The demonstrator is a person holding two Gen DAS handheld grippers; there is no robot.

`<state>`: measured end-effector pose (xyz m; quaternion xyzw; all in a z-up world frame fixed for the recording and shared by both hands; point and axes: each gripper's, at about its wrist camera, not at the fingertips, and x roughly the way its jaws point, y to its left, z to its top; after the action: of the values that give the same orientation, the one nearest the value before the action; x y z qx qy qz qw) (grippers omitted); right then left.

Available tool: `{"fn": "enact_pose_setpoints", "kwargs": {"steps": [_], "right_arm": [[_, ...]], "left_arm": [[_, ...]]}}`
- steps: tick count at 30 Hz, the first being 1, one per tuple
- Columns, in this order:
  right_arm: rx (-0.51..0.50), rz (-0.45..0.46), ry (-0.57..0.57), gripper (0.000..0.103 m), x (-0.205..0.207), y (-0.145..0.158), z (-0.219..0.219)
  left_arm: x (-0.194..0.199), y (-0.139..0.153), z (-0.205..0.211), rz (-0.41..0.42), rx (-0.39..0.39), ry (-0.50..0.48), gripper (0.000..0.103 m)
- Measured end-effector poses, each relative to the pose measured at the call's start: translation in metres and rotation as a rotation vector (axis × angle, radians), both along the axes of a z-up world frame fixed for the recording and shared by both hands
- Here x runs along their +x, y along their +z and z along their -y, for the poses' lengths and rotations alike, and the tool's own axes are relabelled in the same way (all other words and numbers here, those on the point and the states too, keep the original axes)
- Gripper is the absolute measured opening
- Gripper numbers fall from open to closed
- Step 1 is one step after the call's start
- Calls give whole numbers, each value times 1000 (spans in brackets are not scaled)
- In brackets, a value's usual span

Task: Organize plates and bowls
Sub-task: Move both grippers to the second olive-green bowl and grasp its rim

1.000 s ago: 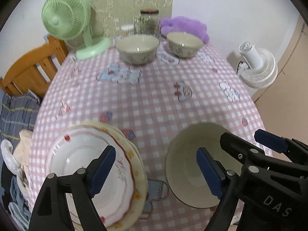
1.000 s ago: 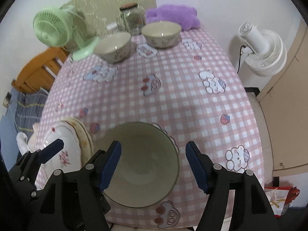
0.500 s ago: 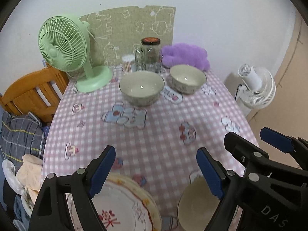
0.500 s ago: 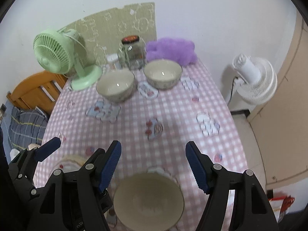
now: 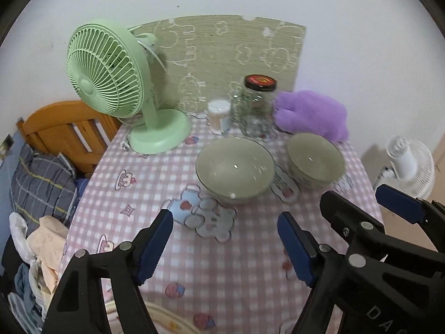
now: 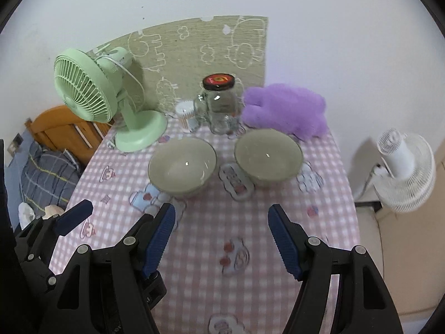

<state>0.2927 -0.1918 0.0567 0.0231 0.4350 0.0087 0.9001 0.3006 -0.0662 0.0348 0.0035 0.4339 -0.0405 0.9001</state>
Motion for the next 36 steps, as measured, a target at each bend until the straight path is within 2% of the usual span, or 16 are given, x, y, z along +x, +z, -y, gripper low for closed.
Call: {"fn": "enact_pose_setpoints", "kwargs": {"steps": [6, 11, 17, 20, 22, 27, 36], "right_arm": [[38, -6, 64, 72, 45, -13, -2], [47, -4, 92, 69, 79, -25, -8], [51, -24, 106, 68, 110, -46, -5], [63, -40, 113, 63, 122, -59, -5], [58, -51, 112, 58, 130, -67, -6], [63, -81, 111, 52, 143, -82, -8], [72, -107, 112, 42, 161, -98, -12]], "left_arm": [[36, -11, 0, -8, 23, 68, 65], [64, -23, 0, -5, 51, 118, 64], [94, -45, 2, -36, 35, 118, 61], [104, -58, 2, -60, 18, 119, 57], [110, -67, 2, -77, 14, 119, 47], [122, -82, 2, -99, 25, 140, 44], [136, -95, -4, -113, 46, 153, 31]]}}
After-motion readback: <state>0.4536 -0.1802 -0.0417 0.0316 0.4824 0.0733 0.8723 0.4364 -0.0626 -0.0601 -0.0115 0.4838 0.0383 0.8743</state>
